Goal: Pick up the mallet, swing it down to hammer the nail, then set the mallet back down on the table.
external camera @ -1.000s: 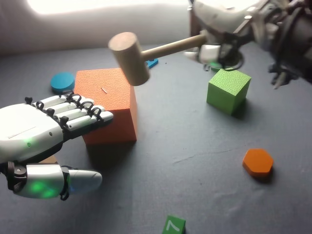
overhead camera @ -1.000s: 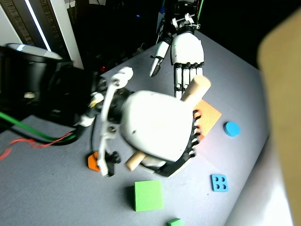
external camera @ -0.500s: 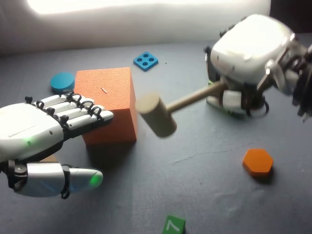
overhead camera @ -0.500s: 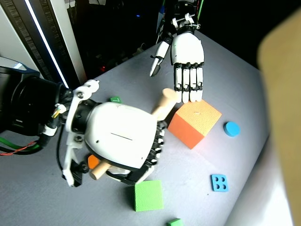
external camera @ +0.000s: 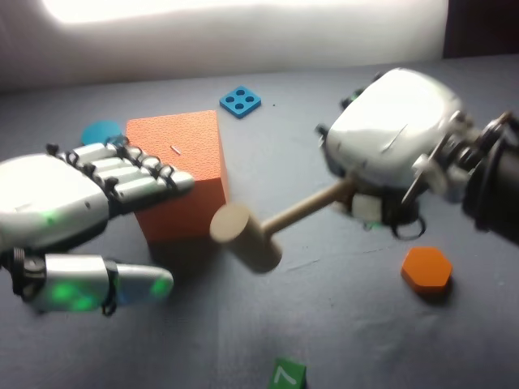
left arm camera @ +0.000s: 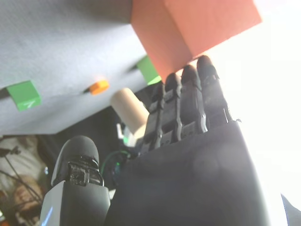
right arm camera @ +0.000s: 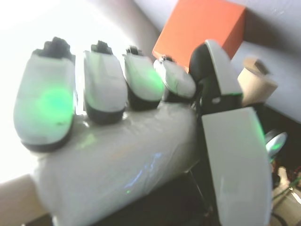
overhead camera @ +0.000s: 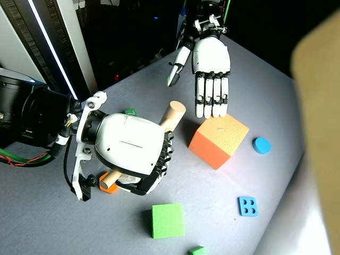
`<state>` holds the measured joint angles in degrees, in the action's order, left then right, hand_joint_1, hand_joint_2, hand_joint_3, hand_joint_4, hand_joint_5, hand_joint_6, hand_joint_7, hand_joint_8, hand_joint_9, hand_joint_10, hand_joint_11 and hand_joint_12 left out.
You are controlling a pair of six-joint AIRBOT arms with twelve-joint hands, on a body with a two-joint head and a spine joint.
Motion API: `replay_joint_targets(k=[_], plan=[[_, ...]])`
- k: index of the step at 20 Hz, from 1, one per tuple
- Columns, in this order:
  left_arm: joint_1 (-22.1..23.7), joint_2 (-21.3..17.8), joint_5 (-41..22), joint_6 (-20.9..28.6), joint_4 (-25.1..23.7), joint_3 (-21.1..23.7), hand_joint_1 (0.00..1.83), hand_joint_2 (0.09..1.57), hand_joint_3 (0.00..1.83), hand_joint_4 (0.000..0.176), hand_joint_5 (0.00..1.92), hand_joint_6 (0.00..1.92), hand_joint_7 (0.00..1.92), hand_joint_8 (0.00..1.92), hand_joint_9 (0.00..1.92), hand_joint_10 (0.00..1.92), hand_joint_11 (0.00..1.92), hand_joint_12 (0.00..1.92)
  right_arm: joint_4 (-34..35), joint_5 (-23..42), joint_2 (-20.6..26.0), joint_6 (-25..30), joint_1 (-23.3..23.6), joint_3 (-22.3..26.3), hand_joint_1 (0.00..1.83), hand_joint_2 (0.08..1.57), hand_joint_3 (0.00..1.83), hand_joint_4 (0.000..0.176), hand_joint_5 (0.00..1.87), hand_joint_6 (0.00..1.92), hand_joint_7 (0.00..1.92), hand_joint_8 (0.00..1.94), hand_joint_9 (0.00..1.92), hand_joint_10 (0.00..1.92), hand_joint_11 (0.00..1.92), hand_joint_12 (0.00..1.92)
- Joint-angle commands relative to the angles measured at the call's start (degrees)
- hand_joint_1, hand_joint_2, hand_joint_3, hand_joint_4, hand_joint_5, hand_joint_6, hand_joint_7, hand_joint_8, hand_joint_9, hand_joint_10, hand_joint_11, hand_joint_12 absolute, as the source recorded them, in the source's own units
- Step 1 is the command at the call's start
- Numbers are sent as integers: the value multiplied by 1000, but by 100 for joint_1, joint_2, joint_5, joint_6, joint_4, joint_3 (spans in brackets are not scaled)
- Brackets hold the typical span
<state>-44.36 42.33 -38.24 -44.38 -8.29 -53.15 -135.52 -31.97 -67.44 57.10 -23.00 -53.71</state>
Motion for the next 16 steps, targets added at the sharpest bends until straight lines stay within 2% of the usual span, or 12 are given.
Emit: replay_joint_targets(k=[1,8,14,15,16], plan=[[88,-90,-578,25,101,-21,0,1216,0,0,84,1,132,0,131,2,0,313,-370,-505,-62,-37,43,-32,898,1490,0,176,1403,1921,1628,1941,1715,1921,1885,1921],[287,-438,-553,85,101,-21,0,1216,0,0,66,0,99,1,90,1,0,221,-373,-425,-648,-197,-35,-454,903,1492,0,176,1375,1921,1617,1941,1705,1921,1884,1921],[347,-601,-548,84,100,107,0,1213,0,0,72,0,117,1,115,3,0,268,-525,-336,-922,-205,-112,-693,843,1494,0,176,1386,1921,1583,1941,1673,1921,1866,1921],[350,-611,-548,83,100,128,0,1216,1,0,61,0,115,0,115,2,0,266,-554,-337,-959,-202,-132,-712,643,1505,6,176,1371,1921,1550,1941,1642,1921,1842,1921],[350,-622,-548,82,100,152,0,1218,2,0,62,1,116,1,114,1,0,264,-564,-337,-997,-202,-144,-742,523,1505,6,176,1364,1921,1517,1941,1612,1921,1813,1921]])
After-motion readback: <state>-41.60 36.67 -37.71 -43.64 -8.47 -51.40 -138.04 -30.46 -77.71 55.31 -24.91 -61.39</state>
